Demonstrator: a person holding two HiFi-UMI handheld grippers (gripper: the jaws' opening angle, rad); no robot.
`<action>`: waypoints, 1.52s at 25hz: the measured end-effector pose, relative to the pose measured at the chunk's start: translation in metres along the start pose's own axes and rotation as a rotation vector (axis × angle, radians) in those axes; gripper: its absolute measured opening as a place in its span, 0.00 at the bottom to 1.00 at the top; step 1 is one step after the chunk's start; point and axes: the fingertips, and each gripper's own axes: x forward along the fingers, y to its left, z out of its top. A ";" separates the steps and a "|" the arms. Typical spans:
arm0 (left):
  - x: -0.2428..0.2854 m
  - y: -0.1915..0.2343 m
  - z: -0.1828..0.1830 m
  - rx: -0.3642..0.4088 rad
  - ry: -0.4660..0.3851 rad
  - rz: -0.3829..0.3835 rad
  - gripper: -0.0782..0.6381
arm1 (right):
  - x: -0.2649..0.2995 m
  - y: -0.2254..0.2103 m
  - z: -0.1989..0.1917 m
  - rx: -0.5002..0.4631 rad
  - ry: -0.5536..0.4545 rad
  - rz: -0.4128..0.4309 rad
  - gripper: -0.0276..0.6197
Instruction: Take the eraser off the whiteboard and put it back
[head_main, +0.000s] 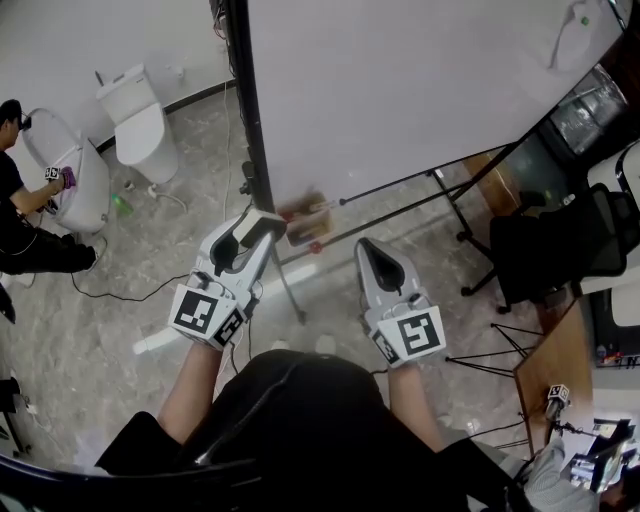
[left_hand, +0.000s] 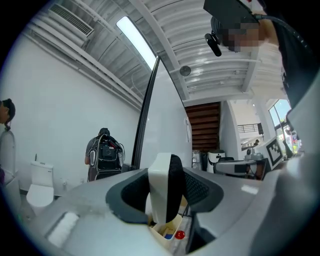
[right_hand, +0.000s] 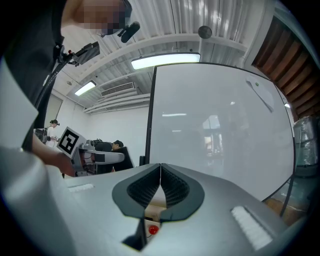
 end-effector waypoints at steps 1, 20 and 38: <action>0.003 -0.002 -0.001 -0.001 0.004 -0.008 0.38 | -0.001 -0.001 0.000 0.000 0.002 -0.003 0.06; 0.054 -0.019 -0.051 0.057 0.121 -0.112 0.38 | -0.015 -0.023 -0.009 0.003 0.031 -0.063 0.06; 0.075 -0.020 -0.105 0.154 0.253 -0.153 0.38 | -0.029 -0.039 -0.016 0.016 0.040 -0.122 0.06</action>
